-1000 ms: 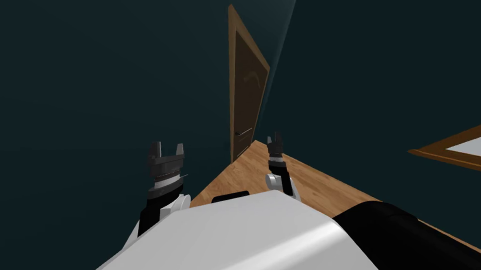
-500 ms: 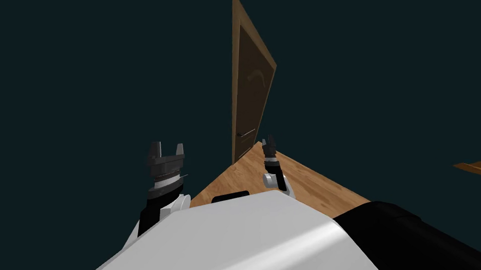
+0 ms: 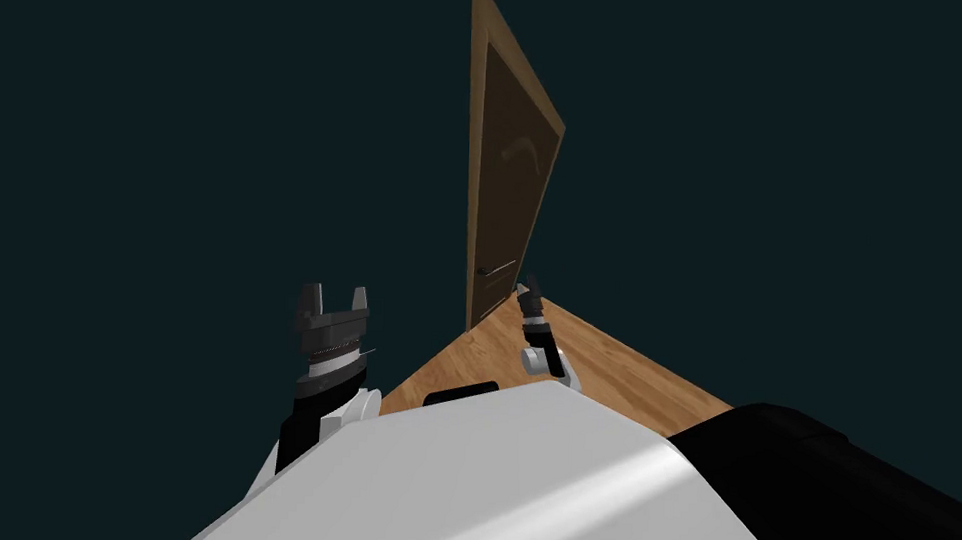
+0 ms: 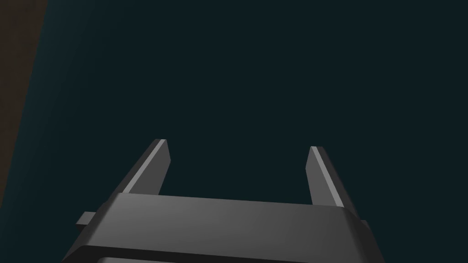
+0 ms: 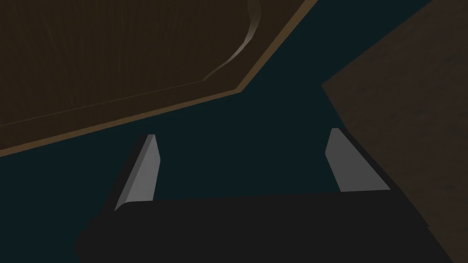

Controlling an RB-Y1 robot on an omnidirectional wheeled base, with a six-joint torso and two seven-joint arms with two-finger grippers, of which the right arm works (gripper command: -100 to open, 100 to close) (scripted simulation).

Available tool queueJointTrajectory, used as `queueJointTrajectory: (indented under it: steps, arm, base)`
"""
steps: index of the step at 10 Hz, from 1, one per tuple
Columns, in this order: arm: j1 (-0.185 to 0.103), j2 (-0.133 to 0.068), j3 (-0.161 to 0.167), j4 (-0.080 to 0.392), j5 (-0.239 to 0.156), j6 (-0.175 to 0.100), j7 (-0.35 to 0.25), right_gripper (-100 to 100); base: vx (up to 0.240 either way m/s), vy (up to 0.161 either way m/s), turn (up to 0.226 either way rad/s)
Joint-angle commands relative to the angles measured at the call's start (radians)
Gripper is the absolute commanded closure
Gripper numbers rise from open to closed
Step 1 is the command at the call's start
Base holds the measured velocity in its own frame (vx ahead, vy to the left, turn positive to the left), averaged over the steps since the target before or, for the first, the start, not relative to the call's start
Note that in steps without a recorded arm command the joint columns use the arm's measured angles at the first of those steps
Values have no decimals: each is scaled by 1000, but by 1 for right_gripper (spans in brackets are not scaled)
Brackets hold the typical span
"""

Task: Pull the door open

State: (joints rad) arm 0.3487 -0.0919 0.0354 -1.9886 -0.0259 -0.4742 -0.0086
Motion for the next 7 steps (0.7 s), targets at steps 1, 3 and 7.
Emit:
queueJointTrajectory:
  steps: [1, 3, 7]
  arm:
    - [-15, -19, 9, 50, -8, -11, -11, -100]
    - [-30, -34, 17, 97, -15, -23, -20, -100]
    - [-78, -82, 43, 219, -36, -59, -46, -100]
  base:
    - [44, -53, 145]
    - [61, -75, 128]
    - [45, -58, 131]
